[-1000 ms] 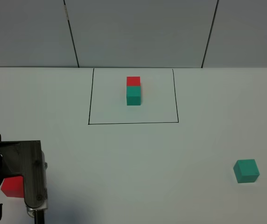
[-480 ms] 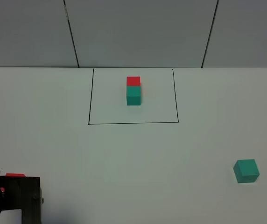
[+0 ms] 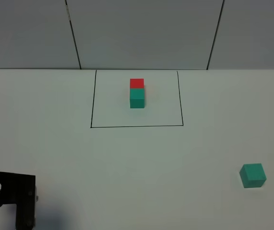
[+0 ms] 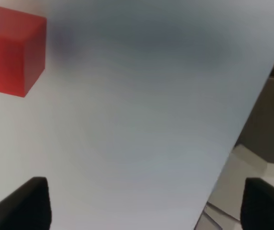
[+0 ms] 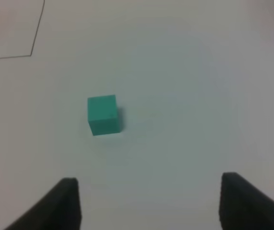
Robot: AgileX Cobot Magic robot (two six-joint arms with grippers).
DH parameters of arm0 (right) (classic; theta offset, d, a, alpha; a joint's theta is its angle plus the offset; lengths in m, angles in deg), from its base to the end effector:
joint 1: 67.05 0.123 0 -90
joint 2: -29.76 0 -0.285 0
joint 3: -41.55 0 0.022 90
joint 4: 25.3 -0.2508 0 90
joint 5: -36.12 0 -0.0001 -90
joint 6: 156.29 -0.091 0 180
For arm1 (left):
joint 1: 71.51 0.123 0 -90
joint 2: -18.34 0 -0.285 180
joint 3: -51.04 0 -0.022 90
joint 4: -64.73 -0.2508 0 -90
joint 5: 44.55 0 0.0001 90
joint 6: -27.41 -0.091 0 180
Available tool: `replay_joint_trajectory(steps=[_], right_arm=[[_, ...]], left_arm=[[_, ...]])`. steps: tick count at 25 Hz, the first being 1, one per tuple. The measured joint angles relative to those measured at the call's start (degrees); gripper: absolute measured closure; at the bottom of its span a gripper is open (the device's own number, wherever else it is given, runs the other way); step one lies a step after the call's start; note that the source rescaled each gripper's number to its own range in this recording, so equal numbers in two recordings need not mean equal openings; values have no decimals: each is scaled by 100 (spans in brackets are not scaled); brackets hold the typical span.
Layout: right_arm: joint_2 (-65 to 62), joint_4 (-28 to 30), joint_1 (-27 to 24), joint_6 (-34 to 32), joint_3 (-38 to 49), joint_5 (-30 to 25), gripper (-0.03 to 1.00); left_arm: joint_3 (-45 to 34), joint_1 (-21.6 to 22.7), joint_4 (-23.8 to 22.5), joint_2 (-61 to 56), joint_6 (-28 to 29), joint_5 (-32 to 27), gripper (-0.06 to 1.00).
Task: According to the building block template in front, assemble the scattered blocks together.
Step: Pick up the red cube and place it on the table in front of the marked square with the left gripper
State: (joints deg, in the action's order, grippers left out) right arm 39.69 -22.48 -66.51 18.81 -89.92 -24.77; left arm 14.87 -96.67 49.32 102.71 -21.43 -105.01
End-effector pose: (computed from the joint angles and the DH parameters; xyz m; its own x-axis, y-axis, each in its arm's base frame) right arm 0.0008 -0.0039 0.2775 -0.4870 0.0569 -0.8715 0.0581 0.9978 0.0326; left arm 0.1891 -0.0655 0.2096 -0.1530 0.9690 0.1938 0.9835 0.1301 0.1260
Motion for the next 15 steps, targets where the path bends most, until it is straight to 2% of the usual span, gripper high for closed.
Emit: replay_joint_trajectory(steps=[10,15], right_arm=[[0,0,0,0,0,0,37],[0,0,0,0,0,0,37]], left_arm=[[115,834,50,199,-849,598,-5],[120,1046,54,384,-1171,822,-5]])
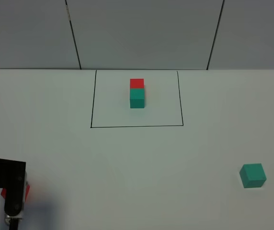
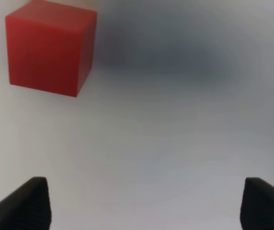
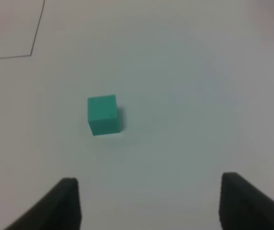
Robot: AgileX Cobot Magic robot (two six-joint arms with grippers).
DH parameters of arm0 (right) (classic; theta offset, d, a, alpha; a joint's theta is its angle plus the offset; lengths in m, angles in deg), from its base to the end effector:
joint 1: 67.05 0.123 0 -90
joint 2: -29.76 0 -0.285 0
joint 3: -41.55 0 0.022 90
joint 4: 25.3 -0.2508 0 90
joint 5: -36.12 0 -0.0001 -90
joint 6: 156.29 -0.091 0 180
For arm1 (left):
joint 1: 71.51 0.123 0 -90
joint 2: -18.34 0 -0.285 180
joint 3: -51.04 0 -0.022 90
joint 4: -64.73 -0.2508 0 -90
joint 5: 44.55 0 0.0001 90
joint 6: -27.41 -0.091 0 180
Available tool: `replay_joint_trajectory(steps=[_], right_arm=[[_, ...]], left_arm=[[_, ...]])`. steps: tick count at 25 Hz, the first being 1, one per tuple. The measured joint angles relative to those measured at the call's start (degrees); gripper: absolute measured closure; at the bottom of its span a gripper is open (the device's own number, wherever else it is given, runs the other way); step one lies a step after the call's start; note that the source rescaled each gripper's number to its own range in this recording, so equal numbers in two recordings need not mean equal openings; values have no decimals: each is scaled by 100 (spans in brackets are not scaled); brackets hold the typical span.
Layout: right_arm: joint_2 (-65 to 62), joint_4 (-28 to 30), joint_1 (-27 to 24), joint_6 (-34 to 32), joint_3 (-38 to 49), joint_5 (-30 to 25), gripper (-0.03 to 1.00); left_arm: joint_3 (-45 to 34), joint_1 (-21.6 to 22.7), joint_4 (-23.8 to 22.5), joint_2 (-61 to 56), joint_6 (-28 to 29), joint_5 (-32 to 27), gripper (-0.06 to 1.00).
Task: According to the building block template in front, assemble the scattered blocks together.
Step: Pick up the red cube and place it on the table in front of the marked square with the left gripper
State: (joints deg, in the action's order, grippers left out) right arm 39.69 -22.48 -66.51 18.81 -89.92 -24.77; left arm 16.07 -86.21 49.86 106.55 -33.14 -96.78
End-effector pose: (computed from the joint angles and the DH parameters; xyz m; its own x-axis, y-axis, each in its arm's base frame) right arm 0.0008 -0.0039 0.2775 -0.4870 0.0569 -0.8715 0.0581 0.9978 0.0326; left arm 0.2190 -0.0383 0.2003 -0.1172 0.9808 0.1561 0.9828 0.0920 0.1603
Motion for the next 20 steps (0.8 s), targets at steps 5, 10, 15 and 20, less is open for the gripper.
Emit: replay_joint_trajectory(steps=[5,10,15,20], right_arm=[[0,0,0,0,0,0,37],[0,0,0,0,0,0,37],[0,0,0,0,0,0,37],[0,0,0,0,0,0,37]], left_arm=[[137,101,-153,448,-62,222,-5],[390,261,-201,888,-405,610,-5],[630,350,-199,1356,-764,924,-5],[905,354,148,1810,-1033,1020,-5]])
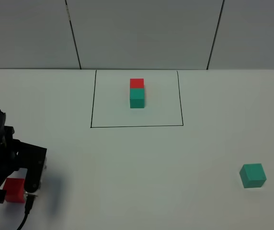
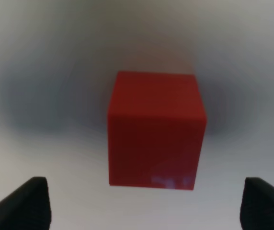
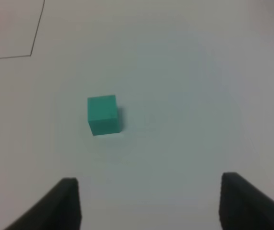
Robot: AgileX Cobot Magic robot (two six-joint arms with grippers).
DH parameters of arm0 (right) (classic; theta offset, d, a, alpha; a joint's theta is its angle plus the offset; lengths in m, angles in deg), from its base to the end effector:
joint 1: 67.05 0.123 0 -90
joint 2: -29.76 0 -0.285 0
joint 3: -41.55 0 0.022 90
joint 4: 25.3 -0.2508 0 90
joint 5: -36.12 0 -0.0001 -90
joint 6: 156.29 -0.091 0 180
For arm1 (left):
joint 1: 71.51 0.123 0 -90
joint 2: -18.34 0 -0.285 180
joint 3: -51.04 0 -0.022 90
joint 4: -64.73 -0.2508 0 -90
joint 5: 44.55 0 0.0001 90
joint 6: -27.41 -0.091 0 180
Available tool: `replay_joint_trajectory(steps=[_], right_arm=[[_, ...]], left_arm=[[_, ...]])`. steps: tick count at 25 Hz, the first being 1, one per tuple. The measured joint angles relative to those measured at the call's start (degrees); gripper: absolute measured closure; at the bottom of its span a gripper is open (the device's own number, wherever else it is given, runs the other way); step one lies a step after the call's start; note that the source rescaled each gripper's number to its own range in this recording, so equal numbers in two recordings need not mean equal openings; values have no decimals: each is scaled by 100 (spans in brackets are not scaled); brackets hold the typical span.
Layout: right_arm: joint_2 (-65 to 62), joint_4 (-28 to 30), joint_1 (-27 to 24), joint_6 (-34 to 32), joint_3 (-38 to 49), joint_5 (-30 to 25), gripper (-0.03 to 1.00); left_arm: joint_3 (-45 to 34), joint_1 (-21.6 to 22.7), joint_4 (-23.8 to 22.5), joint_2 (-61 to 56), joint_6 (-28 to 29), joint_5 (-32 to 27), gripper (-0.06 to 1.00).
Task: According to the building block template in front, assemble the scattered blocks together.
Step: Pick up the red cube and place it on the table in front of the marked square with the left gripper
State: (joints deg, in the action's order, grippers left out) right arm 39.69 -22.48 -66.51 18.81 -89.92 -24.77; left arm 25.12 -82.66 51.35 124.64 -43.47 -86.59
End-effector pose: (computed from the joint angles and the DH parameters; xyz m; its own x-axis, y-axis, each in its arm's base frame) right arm 0.0008 -0.0039 0.2775 -0.4870 0.0569 -0.8715 0.0581 0.9978 0.0326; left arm 0.2879 -0.0423 0.1550 0.0174 0.9908 0.1341 0.9900 -0.0358 0.1365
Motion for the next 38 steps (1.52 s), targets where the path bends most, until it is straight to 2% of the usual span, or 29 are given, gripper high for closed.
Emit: replay_joint_trajectory(steps=[19,38], right_arm=[[0,0,0,0,0,0,37],[0,0,0,0,0,0,37]], left_arm=[[54,110,88,525,-262,60,-5],[58,114,115,921,-339,610,-5]])
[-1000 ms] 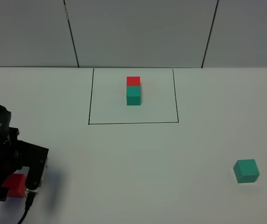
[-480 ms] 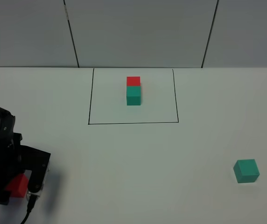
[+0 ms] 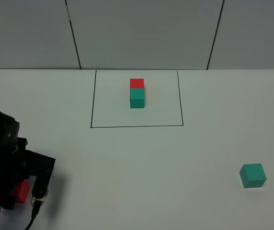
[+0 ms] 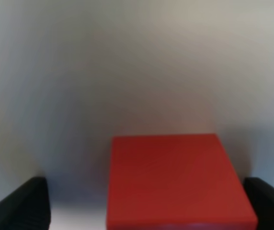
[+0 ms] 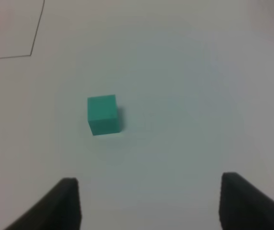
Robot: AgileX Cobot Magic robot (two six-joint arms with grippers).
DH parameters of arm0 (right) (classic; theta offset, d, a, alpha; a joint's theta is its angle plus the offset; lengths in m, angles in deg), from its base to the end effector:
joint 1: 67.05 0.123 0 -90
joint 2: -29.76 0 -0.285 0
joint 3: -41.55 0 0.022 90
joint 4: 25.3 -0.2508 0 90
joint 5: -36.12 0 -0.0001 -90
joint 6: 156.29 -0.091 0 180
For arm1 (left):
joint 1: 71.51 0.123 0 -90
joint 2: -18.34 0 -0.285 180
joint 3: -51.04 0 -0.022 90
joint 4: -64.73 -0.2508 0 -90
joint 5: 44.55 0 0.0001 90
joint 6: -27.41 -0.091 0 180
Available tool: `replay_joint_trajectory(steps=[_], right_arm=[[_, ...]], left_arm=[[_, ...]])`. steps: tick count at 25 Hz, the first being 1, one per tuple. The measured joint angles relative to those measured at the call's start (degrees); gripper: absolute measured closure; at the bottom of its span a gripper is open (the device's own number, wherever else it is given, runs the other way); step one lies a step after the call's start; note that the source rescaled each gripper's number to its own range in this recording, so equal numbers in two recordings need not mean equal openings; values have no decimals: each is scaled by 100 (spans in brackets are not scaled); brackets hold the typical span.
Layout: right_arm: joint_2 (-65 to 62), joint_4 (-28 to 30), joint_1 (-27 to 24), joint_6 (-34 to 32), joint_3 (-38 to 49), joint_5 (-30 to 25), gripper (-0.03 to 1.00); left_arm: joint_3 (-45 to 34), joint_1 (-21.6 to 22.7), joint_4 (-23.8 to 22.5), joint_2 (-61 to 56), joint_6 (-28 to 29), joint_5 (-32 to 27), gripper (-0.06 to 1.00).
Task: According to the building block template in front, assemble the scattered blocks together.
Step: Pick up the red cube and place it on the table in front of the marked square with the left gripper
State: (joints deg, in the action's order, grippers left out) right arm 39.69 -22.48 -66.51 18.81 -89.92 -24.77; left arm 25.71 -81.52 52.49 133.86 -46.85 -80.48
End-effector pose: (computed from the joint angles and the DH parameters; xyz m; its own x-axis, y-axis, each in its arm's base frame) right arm 0.0008 -0.0039 0.2775 -0.4870 0.0569 -0.8715 0.0581 0.9978 0.0326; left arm 0.3015 -0.0417 0.1095 0.0645 0.9911 0.1167 0.9941 -0.0740 0.0792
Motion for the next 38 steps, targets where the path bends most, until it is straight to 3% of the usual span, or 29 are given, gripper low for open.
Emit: replay_joint_trajectory(steps=[8,13,17,24,38], right_arm=[[0,0,0,0,0,0,37],[0,0,0,0,0,0,37],[0,0,0,0,0,0,37],[0,0,0,0,0,0,37],[0,0,0,0,0,0,37]], left_arm=[[0,0,7,0,11,13,-5],[0,0,7,0,42,13,7],[0,0,7,0,47,0,30],[0,0,7,0,47,-75,92],[0,0,12,0,-195,8,94]])
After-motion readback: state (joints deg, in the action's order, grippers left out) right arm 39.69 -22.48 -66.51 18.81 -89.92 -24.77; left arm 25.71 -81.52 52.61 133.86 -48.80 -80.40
